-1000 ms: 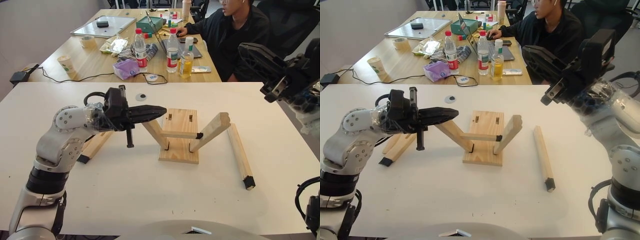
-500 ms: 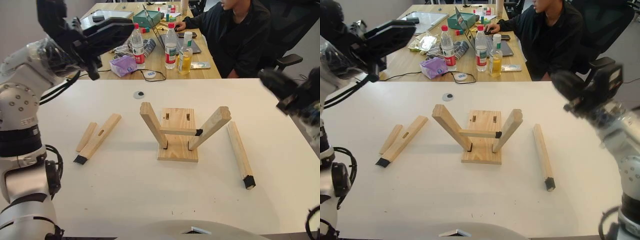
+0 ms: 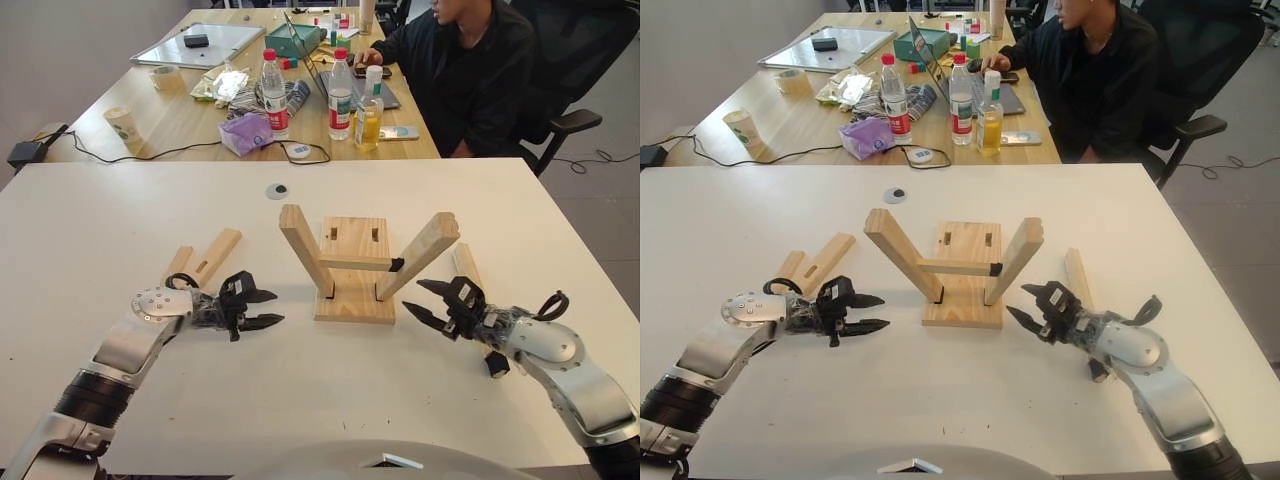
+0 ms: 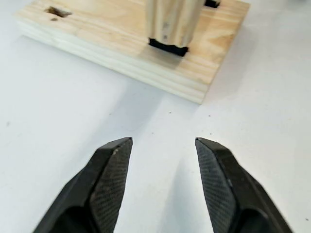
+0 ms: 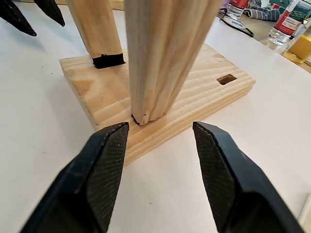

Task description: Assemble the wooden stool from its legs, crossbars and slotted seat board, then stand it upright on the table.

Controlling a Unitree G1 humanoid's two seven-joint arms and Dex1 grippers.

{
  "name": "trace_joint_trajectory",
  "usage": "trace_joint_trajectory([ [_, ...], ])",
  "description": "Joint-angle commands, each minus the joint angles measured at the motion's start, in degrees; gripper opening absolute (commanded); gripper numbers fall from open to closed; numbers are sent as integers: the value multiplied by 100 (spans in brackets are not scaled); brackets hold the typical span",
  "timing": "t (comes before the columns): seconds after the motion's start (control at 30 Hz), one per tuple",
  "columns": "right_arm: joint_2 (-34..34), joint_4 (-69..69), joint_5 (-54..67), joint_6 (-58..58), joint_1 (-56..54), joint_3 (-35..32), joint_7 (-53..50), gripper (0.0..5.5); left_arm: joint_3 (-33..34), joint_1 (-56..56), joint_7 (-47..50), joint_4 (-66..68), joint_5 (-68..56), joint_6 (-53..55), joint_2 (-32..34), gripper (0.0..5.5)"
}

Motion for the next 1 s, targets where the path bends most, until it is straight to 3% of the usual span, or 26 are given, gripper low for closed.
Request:
trace_joint_trajectory([
  [0.03,123,666,-999,-191,-328,533,-145,245,-315,-216,450,101,652,-54,-348,236],
  [0.27,293,1245,-1467,-222,-384,374,-303,245,-530,-856,1115,996,1542,-303,-991,236],
  [0.47,958,1925,-2085,-415,-1174,1505,86,245,-1123,-1400,1244,2202,2303,-1214,-1569,236],
  [0.7,1159,20,-1068,-6,-712,2177,1131,245,-911,-2166,974,4534,2716,-3277,-974,236],
  [0.77,1185,-104,-1014,137,-738,2015,1055,245,-759,-2504,1212,5328,2782,-3713,-901,236],
  [0.87,658,-303,-960,195,-570,1290,1089,245,-380,-2891,1548,6026,2652,-3982,-792,236],
  [0.93,153,-399,-827,194,-400,520,1205,245,35,-2959,1013,5890,2146,-3895,-624,236],
  [1.0,-223,-273,-592,143,-422,-286,1322,245,387,-2676,-161,5142,1365,-3432,-324,236],
])
